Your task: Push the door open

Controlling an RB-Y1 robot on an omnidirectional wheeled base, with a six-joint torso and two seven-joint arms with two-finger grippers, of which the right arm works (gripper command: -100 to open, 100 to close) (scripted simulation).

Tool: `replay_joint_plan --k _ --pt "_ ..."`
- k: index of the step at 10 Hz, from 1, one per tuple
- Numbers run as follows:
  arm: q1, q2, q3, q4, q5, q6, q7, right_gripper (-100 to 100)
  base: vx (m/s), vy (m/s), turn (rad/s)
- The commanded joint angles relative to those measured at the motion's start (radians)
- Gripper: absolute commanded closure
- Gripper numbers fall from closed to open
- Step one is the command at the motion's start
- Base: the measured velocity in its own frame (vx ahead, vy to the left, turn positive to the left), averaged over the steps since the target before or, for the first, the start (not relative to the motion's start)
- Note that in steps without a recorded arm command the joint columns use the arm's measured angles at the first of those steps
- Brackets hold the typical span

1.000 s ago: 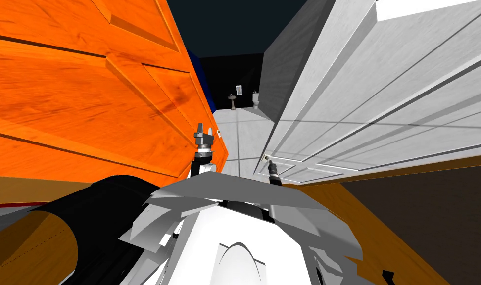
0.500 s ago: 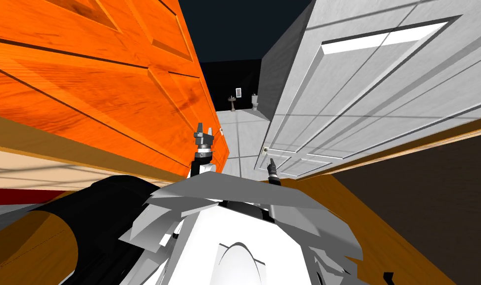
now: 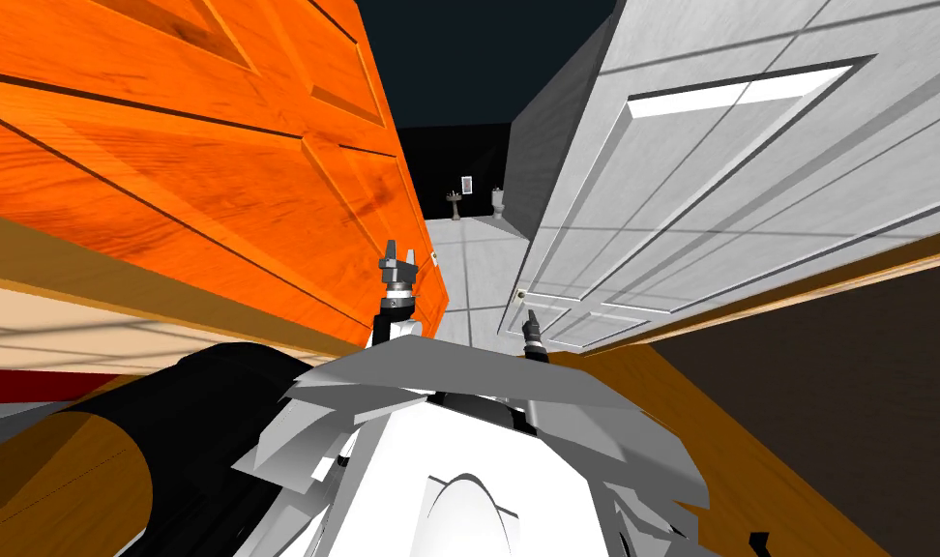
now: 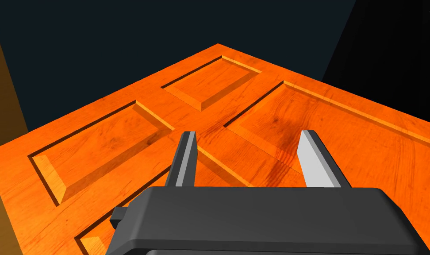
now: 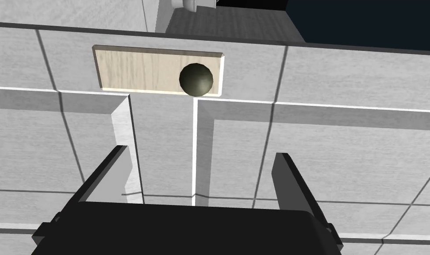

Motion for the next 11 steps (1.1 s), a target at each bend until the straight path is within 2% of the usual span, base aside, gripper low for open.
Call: replay_joint_plan --k 1,5,8,9,11 --pt "-0.004 0.000 -0.003 0.005 -0.001 -0.004 0.002 -100 0.155 -0.009 0.020" --pt "-0.017 0.007 -0.014 0.024 -0.005 -0.014 0.008 -100 0.211 0.000 0.026" --pt "-0.021 0.011 -0.017 0.029 -0.006 -0.017 0.009 -100 0.136 0.008 0.014" --pt "-0.021 0.011 -0.017 0.029 -0.006 -0.017 0.009 100 -0.013 -0.003 -0.009" --pt "-0.021 0.011 -0.017 0.029 -0.006 -0.017 0.009 100 -0.025 -0.003 0.008"
